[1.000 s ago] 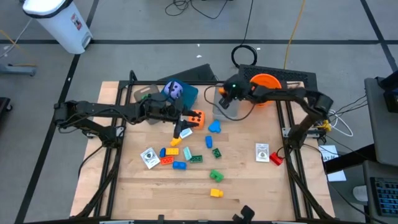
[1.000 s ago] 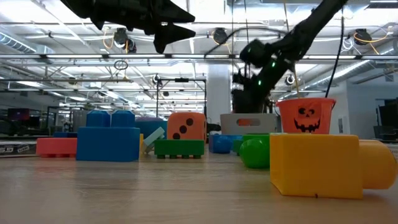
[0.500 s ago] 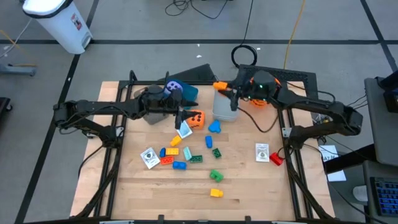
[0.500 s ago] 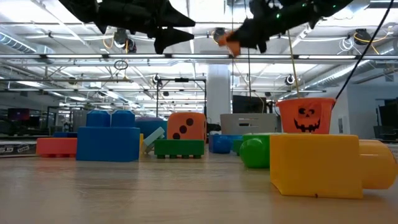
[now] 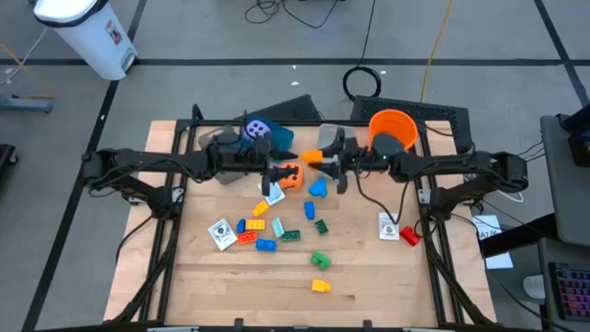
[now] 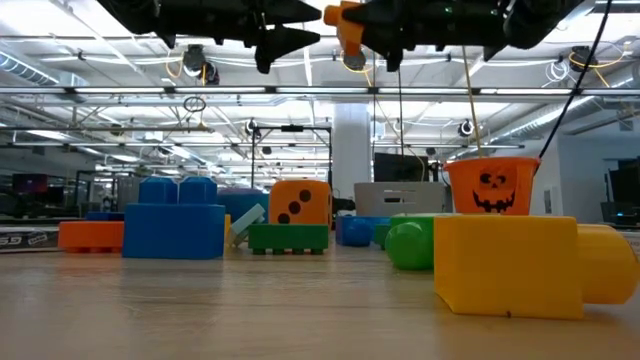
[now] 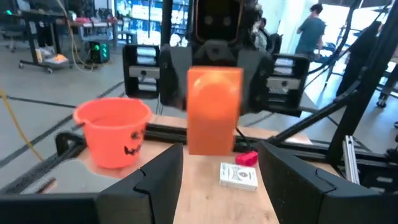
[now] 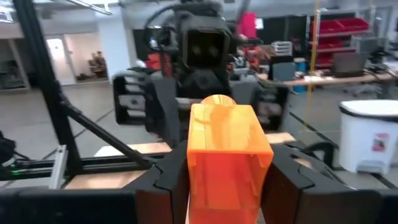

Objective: Pick & Place Toys
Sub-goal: Put the orange game piece into the black bin

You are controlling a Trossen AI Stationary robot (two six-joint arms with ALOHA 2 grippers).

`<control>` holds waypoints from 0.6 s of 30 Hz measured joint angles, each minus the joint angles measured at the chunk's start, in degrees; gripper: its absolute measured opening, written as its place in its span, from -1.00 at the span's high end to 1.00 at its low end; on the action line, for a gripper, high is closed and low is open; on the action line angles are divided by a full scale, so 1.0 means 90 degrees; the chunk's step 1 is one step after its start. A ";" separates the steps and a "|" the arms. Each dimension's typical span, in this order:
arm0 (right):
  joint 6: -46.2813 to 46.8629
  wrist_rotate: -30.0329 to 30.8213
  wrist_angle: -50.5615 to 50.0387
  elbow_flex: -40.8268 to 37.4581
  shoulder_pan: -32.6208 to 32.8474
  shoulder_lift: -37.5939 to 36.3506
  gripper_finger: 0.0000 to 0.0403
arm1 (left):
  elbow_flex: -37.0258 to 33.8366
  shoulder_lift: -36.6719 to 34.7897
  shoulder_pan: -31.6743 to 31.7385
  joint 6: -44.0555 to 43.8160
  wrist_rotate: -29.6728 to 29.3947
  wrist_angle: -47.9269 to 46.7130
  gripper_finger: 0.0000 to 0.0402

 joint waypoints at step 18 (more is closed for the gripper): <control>-0.0028 -0.0010 0.0783 0.0002 0.0241 0.0377 0.33 | 0.0000 0.0936 -0.0118 -0.0207 0.0380 0.1445 -0.06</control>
